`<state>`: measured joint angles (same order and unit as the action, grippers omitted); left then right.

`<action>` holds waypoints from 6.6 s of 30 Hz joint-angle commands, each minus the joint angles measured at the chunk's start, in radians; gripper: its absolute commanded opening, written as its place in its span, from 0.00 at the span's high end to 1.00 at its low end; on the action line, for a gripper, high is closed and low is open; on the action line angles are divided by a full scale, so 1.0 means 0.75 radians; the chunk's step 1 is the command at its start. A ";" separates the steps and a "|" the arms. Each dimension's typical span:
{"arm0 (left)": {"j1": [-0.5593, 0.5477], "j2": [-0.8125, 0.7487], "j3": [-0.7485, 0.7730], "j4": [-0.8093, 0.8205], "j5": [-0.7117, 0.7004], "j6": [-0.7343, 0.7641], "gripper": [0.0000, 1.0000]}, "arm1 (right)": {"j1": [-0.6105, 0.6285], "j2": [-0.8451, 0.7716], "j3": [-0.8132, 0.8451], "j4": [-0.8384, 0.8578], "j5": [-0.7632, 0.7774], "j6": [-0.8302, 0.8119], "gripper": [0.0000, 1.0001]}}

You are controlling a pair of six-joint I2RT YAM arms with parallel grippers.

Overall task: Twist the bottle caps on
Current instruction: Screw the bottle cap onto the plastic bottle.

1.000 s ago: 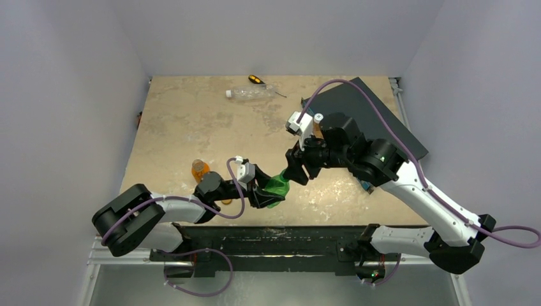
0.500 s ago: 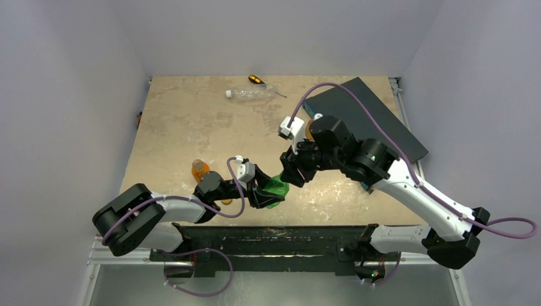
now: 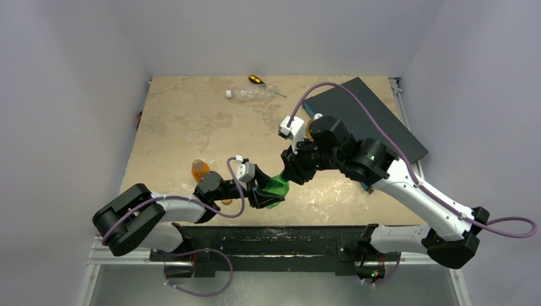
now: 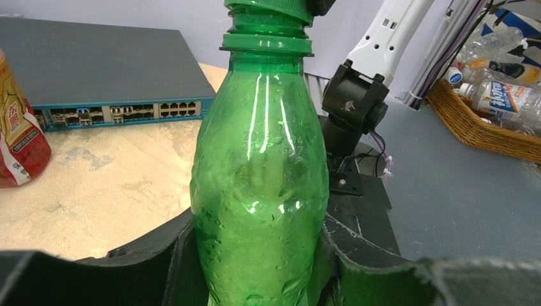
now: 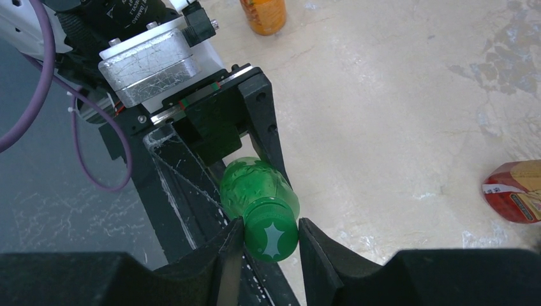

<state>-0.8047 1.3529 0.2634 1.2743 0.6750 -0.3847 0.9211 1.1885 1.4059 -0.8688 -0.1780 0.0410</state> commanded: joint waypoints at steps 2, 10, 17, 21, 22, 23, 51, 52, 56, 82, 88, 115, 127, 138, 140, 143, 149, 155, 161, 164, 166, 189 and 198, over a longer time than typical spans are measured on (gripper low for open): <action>0.012 -0.016 -0.019 0.082 0.019 -0.026 1.00 | 0.005 -0.031 0.001 0.011 0.015 0.003 0.61; 0.012 -0.035 -0.018 0.074 0.014 -0.021 1.00 | 0.007 -0.009 -0.004 0.001 0.000 0.024 0.68; 0.012 -0.114 0.018 -0.057 0.009 0.065 1.00 | 0.007 0.038 0.024 -0.051 -0.077 0.076 0.76; 0.010 -0.192 0.063 -0.252 -0.030 0.177 1.00 | 0.007 0.081 0.067 -0.100 -0.097 0.086 0.79; 0.008 -0.210 0.065 -0.267 -0.037 0.193 1.00 | 0.007 0.089 0.071 -0.109 -0.109 0.091 0.80; 0.009 -0.225 0.066 -0.288 -0.052 0.205 1.00 | 0.007 0.095 0.075 -0.113 -0.120 0.093 0.80; -0.081 -0.493 0.074 -0.499 -0.539 0.535 1.00 | 0.008 0.350 0.342 -0.290 -0.175 0.358 0.89; -0.081 -0.480 0.081 -0.500 -0.507 0.525 1.00 | 0.013 0.341 0.350 -0.286 -0.150 0.344 0.89; -0.071 -0.401 0.118 -0.499 -0.340 0.402 1.00 | 0.055 0.296 0.347 -0.262 -0.065 0.274 0.90; -0.024 -0.500 0.131 -0.342 -0.515 0.362 1.00 | 0.134 0.330 0.290 -0.109 -0.229 0.439 0.91; -0.042 -0.483 0.165 -0.376 -0.837 0.467 1.00 | 0.134 0.467 0.386 -0.154 -0.118 0.624 0.92; -0.065 -0.053 0.166 0.081 -1.455 0.586 1.00 | 0.058 0.728 0.419 0.007 0.126 1.197 0.88; -0.065 0.007 0.149 0.100 -1.430 0.524 1.00 | 0.058 0.651 0.475 -0.034 0.224 1.226 0.64; -0.062 0.009 0.115 0.036 -1.361 0.429 1.00 | 0.055 0.534 0.568 -0.116 0.369 1.175 0.16; -0.058 -0.001 0.111 0.006 -1.321 0.400 1.00 | 0.054 0.496 0.553 -0.107 0.392 1.146 0.12; -0.026 -0.019 0.121 -0.078 -1.191 0.351 1.00 | 0.053 0.420 0.512 -0.070 0.421 1.040 0.07; 0.055 -0.041 0.148 -0.195 -0.732 0.230 1.00 | 0.054 0.271 0.444 -0.026 0.384 0.591 0.06; 0.091 -0.106 0.124 -0.205 -0.304 0.126 1.00 | 0.054 0.182 0.380 -0.059 0.192 0.258 0.19; 0.091 -0.230 0.080 -0.252 -0.040 0.094 1.00 | 0.054 0.118 0.364 -0.106 0.122 0.161 0.20; 0.091 -0.275 0.039 -0.202 0.020 0.047 1.00 | 0.054 0.096 0.369 -0.123 0.080 0.151 0.26; 0.091 -0.302 0.014 -0.176 0.041 0.020 1.00 | 0.054 0.083 0.367 -0.134 0.076 0.149 0.27; 0.088 -0.318 0.015 -0.139 0.144 -0.037 1.00 | 0.054 0.181 0.386 -0.165 -0.132 0.119 0.42; 0.089 -0.313 0.018 -0.143 0.143 -0.039 1.00 | 0.054 0.217 0.441 -0.226 -0.105 0.105 0.50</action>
<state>-0.7414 1.1183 0.2634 1.1160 0.7605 -0.4026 0.9596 1.3567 1.6951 -1.0092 -0.2554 0.1459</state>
